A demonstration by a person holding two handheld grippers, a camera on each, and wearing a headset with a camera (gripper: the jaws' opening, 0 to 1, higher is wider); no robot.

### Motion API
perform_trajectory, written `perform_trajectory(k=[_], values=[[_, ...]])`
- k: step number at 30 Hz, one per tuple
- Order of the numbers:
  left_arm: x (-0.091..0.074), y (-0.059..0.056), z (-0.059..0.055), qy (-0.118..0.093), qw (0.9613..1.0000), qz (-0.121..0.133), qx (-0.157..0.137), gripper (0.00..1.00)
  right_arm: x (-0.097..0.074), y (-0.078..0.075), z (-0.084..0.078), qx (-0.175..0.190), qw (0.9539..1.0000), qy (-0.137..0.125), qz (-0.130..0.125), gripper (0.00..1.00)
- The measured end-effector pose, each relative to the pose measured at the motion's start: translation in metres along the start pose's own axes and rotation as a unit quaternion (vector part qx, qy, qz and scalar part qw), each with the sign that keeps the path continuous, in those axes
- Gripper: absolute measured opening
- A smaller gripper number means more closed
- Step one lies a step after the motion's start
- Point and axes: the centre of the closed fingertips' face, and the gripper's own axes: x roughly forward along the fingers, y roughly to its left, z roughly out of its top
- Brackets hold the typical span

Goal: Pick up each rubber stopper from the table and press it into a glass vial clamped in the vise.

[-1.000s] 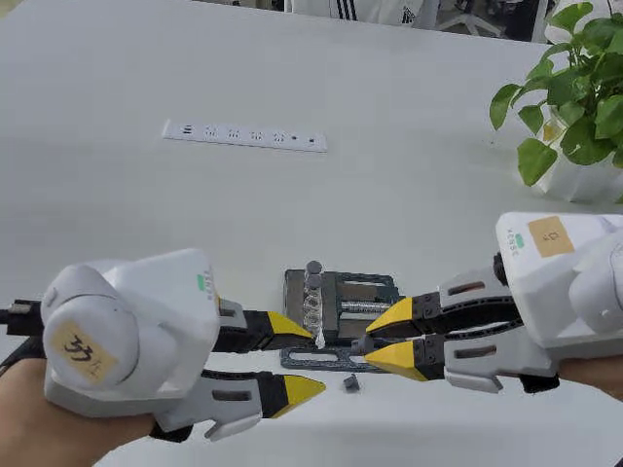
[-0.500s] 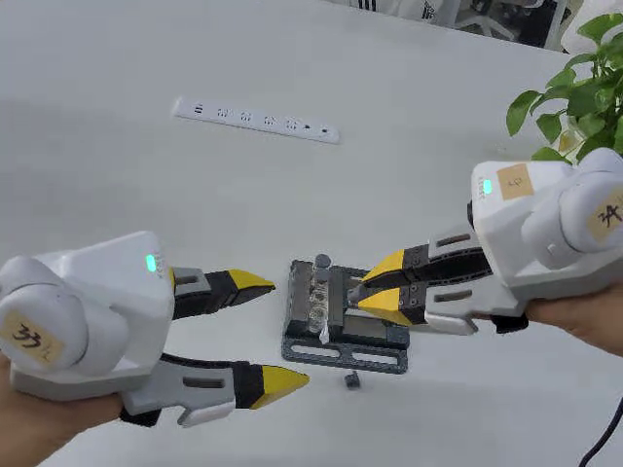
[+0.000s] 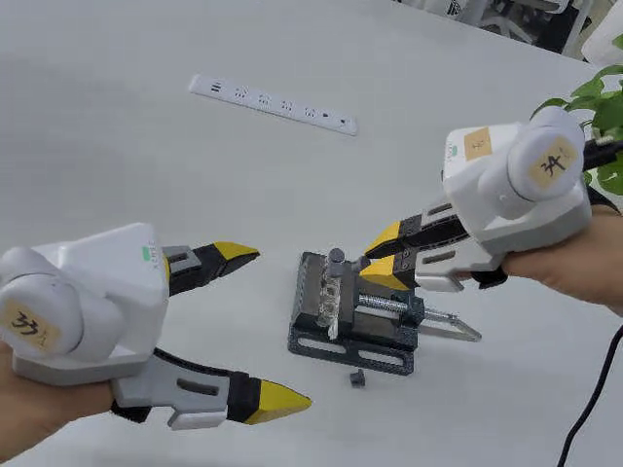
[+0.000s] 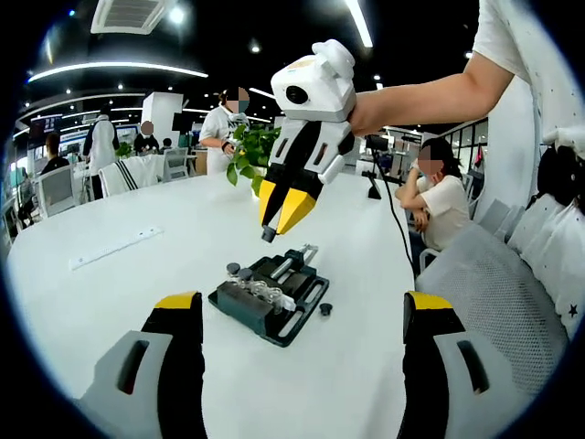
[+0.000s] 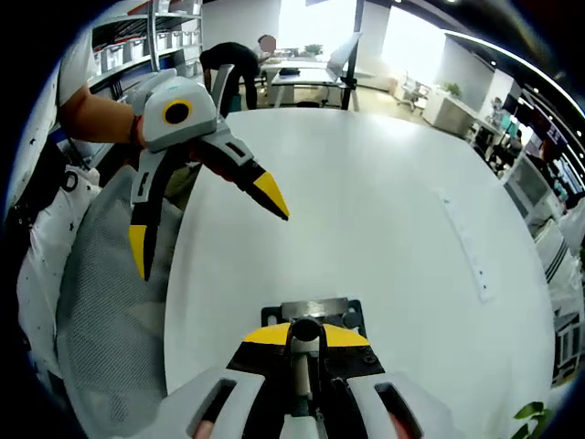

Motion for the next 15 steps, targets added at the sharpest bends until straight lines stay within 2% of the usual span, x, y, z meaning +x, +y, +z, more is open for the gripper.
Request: perform_trajectory(k=[3, 6, 15], values=[[0.0, 0.0, -0.003, 0.003, 1.0, -0.003, -0.002, 0.94, 0.009, -0.001, -0.002, -0.004, 0.9997, 0.021, 0.011, 0.05], [0.0, 0.0, -0.003, -0.009, 0.9999, -0.008, -0.005, 0.96, 0.016, -0.002, -0.003, -0.008, 0.999, 0.038, 0.021, 0.05], [0.003, -0.006, -0.006, -0.018, 0.9994, -0.024, -0.016, 0.98, 0.036, -0.002, -0.013, -0.008, 0.9954, 0.085, 0.044, 0.05]])
